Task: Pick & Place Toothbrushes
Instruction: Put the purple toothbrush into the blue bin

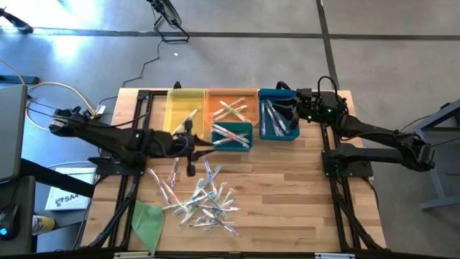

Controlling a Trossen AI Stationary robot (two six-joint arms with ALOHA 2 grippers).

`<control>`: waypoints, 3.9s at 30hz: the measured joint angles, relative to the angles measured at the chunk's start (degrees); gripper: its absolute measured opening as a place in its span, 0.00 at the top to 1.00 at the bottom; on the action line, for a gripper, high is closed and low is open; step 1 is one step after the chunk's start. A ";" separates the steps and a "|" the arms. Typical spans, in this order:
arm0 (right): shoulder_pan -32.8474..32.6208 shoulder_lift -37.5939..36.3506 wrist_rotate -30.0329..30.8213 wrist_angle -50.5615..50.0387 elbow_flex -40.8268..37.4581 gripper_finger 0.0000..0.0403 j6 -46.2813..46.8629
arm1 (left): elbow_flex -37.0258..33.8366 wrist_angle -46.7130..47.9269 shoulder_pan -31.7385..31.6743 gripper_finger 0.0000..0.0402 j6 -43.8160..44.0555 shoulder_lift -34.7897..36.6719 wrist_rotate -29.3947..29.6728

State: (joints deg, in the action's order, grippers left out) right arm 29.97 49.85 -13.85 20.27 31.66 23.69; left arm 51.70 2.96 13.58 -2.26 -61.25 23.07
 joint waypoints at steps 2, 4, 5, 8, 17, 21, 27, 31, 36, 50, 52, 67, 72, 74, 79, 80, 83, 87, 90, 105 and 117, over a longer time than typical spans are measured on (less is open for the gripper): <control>0.01 0.16 0.03 0.00 0.00 0.70 -0.17 | 0.00 0.97 2.00 0.86 2.68 0.00 2.50; 0.01 0.19 0.03 -0.17 0.00 0.70 -0.45 | 0.00 1.92 3.73 0.90 5.28 0.00 4.17; 0.01 0.19 0.03 -0.15 0.00 0.70 -0.97 | 0.00 2.40 4.40 0.92 6.73 0.00 4.83; 0.01 0.19 0.16 -0.20 0.00 0.70 -1.47 | 0.00 4.04 5.90 0.98 11.69 0.00 6.74; 0.01 0.19 -0.09 -0.44 0.00 0.70 -1.49 | 0.02 13.48 7.10 1.00 32.37 -2.74 10.31; 0.01 0.19 -0.19 -0.73 0.00 0.70 -1.62 | 0.02 18.60 7.11 1.00 45.78 -4.58 8.84; 0.01 0.19 -0.12 -2.01 0.00 0.70 -6.50 | 0.02 36.88 7.06 1.00 71.55 -5.03 -1.52; 0.03 0.19 0.38 -3.49 0.00 0.70 -8.44 | 0.02 46.60 7.09 1.00 83.12 -5.21 -15.32; 0.01 0.21 0.38 -3.80 0.00 0.70 -8.99 | 0.02 53.57 7.06 1.00 86.60 -5.44 -18.37; 0.03 0.21 0.20 -3.80 0.00 0.70 -11.33 | 0.02 58.53 7.06 0.92 84.77 -6.12 -16.54; 0.03 0.21 0.20 -3.80 0.00 0.70 -11.33 | 0.02 58.94 7.06 0.85 85.84 -6.76 -16.52; 0.01 0.21 0.15 -4.20 0.00 0.70 -11.55 | -0.17 58.41 7.02 0.62 90.16 -16.86 -14.58; 0.03 0.21 0.16 -4.22 0.00 0.70 -11.55 | -5.25 49.79 6.73 0.67 90.64 -15.83 -14.61; 0.03 0.21 0.11 -4.21 0.00 0.70 -11.53 | -7.85 45.50 6.11 0.68 90.65 -15.23 -14.86; 0.02 0.21 -0.72 -4.61 0.00 0.70 -11.52 | -11.29 41.61 2.59 0.69 88.26 -14.70 -15.06; 0.03 0.21 -0.82 -4.72 0.00 0.70 -11.52 | -11.50 41.98 1.65 0.69 87.55 -14.73 -15.29; 0.01 0.21 -1.13 -5.02 0.00 0.70 -11.52 | -11.89 42.55 -1.30 0.69 83.90 -14.72 -16.95; 0.03 0.21 -1.13 -5.03 0.00 0.70 -11.52 | -12.04 43.04 -4.92 0.69 79.30 -14.73 -18.27; 0.03 0.21 -1.13 -5.05 0.00 0.70 -11.53 | -12.04 43.12 -7.12 0.69 76.04 -14.72 -18.31; 0.05 0.21 -0.61 -5.07 0.00 0.70 -11.96 | -11.94 39.53 -13.75 0.69 66.30 -21.09 -23.89; 0.03 0.21 -0.48 -5.07 0.00 0.70 -11.96 | -11.91 39.05 -13.59 0.71 65.94 -22.80 -25.95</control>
State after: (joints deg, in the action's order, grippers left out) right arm 30.00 50.06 -14.33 15.20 31.66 11.73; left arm 39.79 42.01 -0.01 63.68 -84.05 -2.88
